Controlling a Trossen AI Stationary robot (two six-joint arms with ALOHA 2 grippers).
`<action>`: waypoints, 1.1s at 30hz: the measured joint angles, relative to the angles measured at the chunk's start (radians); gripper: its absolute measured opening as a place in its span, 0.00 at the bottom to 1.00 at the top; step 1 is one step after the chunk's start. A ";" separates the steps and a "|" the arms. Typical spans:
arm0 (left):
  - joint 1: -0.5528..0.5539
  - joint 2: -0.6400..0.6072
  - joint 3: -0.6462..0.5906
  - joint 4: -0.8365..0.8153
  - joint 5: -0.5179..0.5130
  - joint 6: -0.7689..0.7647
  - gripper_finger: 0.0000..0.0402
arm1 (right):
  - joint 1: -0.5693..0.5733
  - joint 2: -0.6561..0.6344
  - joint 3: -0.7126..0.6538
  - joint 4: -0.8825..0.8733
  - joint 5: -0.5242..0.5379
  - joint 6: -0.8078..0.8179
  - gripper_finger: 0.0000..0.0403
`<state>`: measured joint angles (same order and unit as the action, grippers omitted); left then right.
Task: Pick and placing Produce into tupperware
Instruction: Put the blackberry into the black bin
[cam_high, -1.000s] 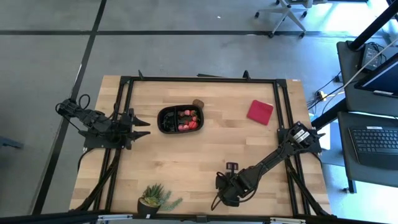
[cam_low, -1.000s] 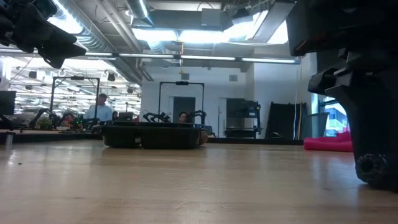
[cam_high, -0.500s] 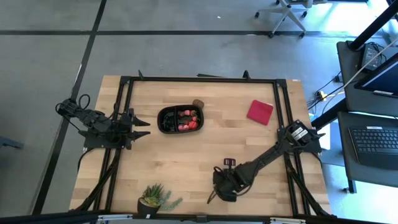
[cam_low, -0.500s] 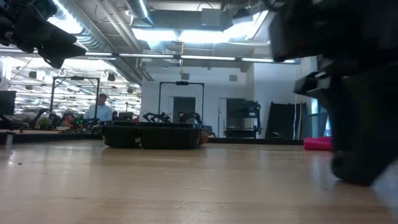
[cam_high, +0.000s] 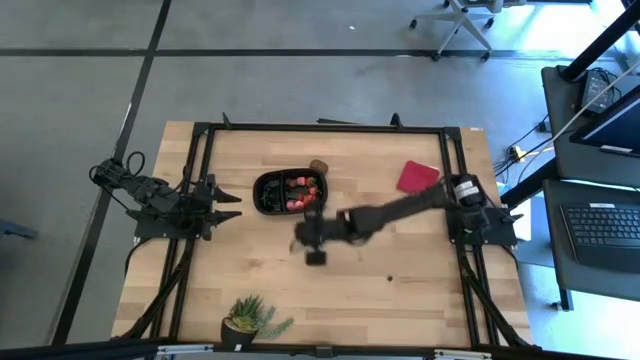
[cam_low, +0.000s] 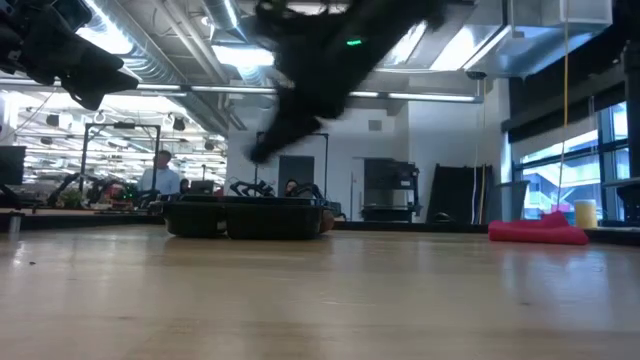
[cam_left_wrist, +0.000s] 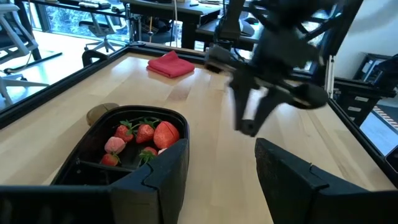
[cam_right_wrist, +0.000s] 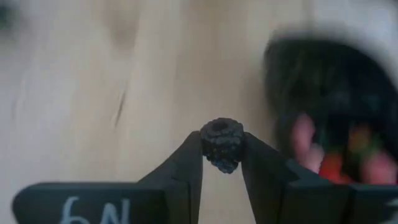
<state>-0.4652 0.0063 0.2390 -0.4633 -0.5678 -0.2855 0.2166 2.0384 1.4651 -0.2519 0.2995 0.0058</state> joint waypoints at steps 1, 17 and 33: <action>0.000 0.000 0.000 0.000 0.000 0.000 0.45 | -0.030 0.000 0.000 0.075 -0.045 -0.041 0.24; 0.000 0.000 0.000 -0.001 0.000 0.007 0.45 | -0.240 0.260 0.170 0.450 -0.197 -0.010 0.24; 0.000 0.000 0.000 -0.024 0.000 -0.019 0.45 | -0.240 0.349 0.373 0.174 -0.090 -0.006 0.31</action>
<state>-0.4652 0.0067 0.2390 -0.4869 -0.5674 -0.3048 -0.0235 2.3878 1.8378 -0.0779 0.2092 -0.0004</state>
